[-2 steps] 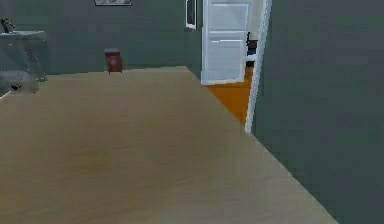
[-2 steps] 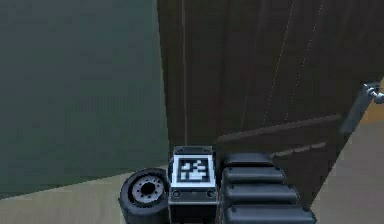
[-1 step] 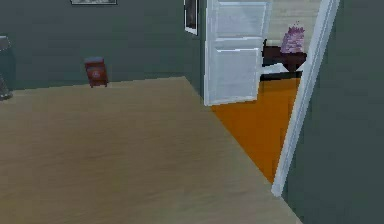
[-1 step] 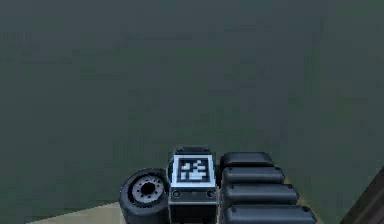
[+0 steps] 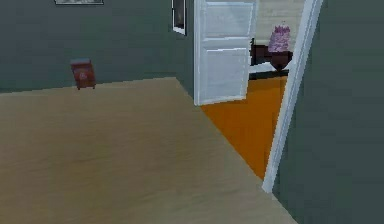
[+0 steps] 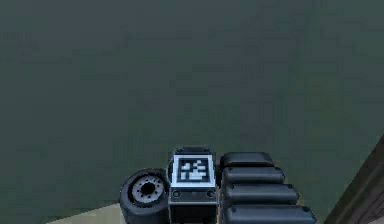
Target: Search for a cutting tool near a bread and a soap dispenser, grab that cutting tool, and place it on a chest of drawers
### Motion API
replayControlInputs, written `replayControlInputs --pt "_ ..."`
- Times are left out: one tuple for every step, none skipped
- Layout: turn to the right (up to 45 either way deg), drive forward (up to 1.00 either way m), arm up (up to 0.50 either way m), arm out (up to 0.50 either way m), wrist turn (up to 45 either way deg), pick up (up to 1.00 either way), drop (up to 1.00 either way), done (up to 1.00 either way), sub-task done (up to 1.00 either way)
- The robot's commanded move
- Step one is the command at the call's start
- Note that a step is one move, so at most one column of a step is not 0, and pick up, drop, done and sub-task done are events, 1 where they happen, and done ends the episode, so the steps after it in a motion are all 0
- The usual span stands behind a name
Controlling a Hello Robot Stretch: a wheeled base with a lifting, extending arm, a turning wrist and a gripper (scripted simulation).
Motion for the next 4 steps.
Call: replayControlInputs --pt "0.0 1.00 0.00 0.00 0.0 0.00 0.00 0.00 0.00" --pt "0.0 0.30 0.00 0.00 0.0 0.00 0.00 0.00 0.00" --pt "-21.0 0.00 0.00 0.00 0.0 0.00 0.00 0.00 0.00" --pt "0.0 0.15 0.00 0.00 0.0 0.00 0.00 0.00 0.00"
